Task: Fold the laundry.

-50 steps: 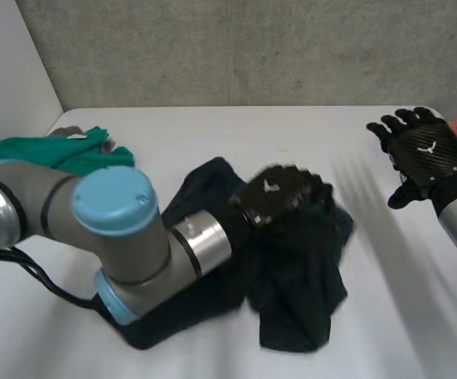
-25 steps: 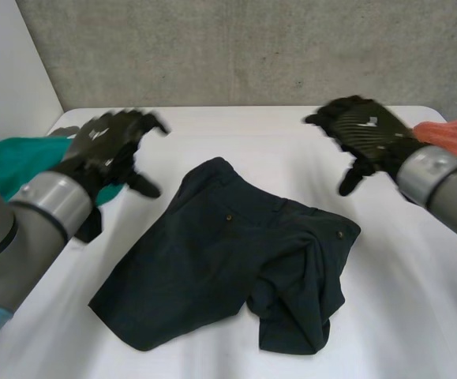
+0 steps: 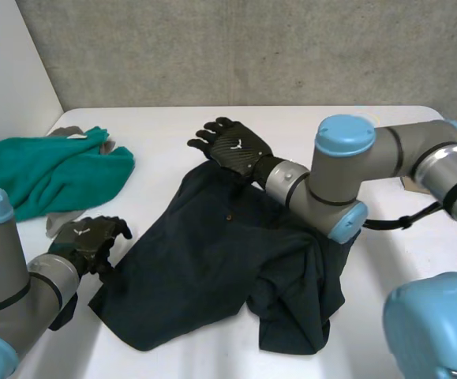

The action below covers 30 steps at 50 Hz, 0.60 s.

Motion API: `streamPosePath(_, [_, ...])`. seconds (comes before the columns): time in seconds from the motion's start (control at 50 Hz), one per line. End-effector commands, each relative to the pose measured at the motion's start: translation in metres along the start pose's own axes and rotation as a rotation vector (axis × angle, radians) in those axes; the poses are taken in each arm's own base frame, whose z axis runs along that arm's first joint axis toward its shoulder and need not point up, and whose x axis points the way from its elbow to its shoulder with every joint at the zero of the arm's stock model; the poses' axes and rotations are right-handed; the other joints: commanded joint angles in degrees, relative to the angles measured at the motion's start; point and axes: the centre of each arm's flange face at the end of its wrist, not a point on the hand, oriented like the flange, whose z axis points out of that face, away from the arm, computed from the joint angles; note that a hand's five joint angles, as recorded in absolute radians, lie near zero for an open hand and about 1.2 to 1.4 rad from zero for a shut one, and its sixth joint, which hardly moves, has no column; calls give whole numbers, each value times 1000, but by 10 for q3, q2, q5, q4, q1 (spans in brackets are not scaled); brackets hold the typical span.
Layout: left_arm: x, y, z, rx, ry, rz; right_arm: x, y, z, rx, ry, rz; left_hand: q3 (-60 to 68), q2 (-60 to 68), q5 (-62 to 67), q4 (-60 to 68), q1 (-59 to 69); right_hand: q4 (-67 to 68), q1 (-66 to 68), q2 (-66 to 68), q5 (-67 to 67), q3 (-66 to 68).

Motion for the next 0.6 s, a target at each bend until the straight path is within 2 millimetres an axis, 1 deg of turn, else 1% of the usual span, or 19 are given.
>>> streamPosePath(0.02, [1, 5, 2, -19, 2, -1, -6, 19, 10, 6, -1, -1, 60, 62, 73, 69, 56, 55, 61, 60, 50, 55])
streamPosePath(0.08, [1, 7, 3, -25, 2, 0, -10, 23, 11, 4, -9, 2, 75, 77, 88, 85, 71, 60, 66, 65, 55, 60])
streamPosePath(0.18, [0, 8, 6, -25, 2, 0, -17, 31, 11, -8, -27, 11, 140, 143, 153, 150, 137, 119, 125, 124, 114, 119])
streamPosePath(0.22, [0, 8, 8, -20, 2, 0, -20, 34, 11, -10, -36, 15, 209, 212, 222, 219, 206, 141, 147, 146, 136, 141])
streamPosePath(0.26, [0, 9, 10, -19, 2, 1, -25, 37, 11, -9, -55, 20, 241, 244, 254, 251, 238, 170, 176, 175, 164, 169])
streamPosePath(0.36, [1, 13, 14, -25, 1, 35, -33, 40, 13, -5, -77, 21, 292, 294, 305, 301, 288, 193, 199, 198, 188, 193])
streamPosePath(0.4, [0, 14, 16, -24, 0, 51, -33, 38, 14, 1, -77, 18, 340, 343, 353, 350, 337, 215, 221, 220, 210, 214])
streamPosePath(0.44, [-1, 13, 17, -18, -3, 56, -32, 36, 15, 10, -74, 12, 416, 419, 429, 426, 413, 299, 305, 304, 293, 298])
streamPosePath(0.46, [-1, 13, 18, -12, -5, 55, -33, 36, 15, 12, -77, 12, 484, 487, 498, 494, 481, 341, 347, 346, 335, 340])
streamPosePath(0.48, [-1, 12, 18, -6, -6, 57, -33, 37, 15, 13, -76, 11, 522, 525, 535, 532, 519, 401, 407, 406, 396, 401])
streamPosePath(0.5, [-1, 11, 19, 0, -6, 57, -34, 38, 15, 12, -77, 12, 557, 560, 570, 567, 554, 607, 613, 612, 601, 606])
streamPosePath(0.52, [-1, 11, 19, 2, -7, 57, -34, 38, 16, 14, -76, 10, 557, 560, 571, 567, 554, 661, 667, 666, 656, 661])
streamPosePath(0.56, [-2, 8, 20, 16, -10, 58, -33, 39, 17, 16, -58, 4, 557, 560, 571, 567, 554, 662, 668, 667, 657, 662])
streamPosePath(0.6, [-2, 4, 20, 27, -16, 58, -27, 33, 18, 31, -26, -12, 557, 560, 571, 567, 554, 662, 668, 667, 657, 662])
